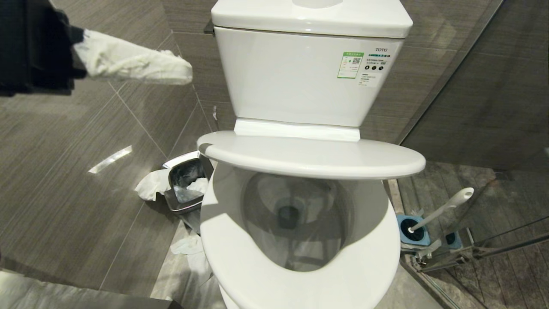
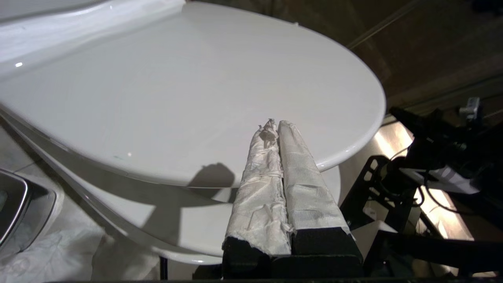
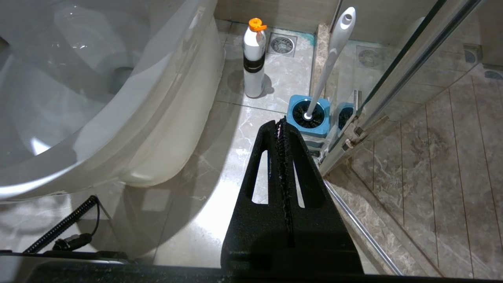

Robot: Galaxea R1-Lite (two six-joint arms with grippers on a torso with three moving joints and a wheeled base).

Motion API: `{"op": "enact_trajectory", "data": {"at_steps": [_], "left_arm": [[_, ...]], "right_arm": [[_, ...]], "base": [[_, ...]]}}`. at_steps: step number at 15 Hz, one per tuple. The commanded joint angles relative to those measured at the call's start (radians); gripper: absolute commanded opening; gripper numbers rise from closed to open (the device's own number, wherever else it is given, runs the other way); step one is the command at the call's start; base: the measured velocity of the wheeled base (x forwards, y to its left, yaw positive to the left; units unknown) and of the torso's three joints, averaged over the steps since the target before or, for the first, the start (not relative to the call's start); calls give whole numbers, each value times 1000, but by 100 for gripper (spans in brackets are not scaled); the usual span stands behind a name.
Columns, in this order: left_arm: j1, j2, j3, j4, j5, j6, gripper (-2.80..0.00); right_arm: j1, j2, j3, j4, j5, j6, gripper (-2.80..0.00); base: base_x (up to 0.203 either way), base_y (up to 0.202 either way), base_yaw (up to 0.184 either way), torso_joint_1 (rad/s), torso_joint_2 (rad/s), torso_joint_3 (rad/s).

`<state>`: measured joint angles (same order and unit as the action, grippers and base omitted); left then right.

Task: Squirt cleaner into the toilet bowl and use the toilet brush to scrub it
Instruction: Close the toilet lid

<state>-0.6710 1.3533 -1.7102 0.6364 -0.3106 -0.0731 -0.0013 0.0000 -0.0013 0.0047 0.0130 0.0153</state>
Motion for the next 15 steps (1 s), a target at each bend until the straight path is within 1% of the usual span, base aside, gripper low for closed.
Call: {"op": "enact_trajectory", "data": {"at_steps": [1,3,6,8,10,12,13,14,15], "left_arm": [[-20,71,-2,27,-4,21,-280],[-37,113,-2,55,-4,35,-280],[-41,187,2,116,-10,39,-280],[-36,242,8,121,-13,39,-280],[-34,285,50,113,-8,42,-280],[-27,298,121,74,-7,42,-280],[-11,302,170,26,-6,43,-280],[6,307,213,-46,0,44,-280],[20,316,254,-124,24,44,-280]], "right_arm": [[0,1,0,0,1,0,-280],[0,2,0,0,1,0,-280],[0,1,0,0,1,0,-280],[0,1,0,0,1,0,-280],[1,2,0,0,1,0,-280],[0,2,0,0,1,0,-280],[1,0,0,0,1,0,-280],[0,1,0,0,1,0,-280],[1,1,0,0,1,0,-280]], "base": [[0,0,0,0,0,0],[0,0,0,0,0,0],[0,0,0,0,0,0],[0,0,0,0,0,0],[0,0,0,0,0,0],[0,0,0,0,0,0],[0,0,0,0,0,0],[0,0,0,0,0,0],[0,0,0,0,0,0]]}}
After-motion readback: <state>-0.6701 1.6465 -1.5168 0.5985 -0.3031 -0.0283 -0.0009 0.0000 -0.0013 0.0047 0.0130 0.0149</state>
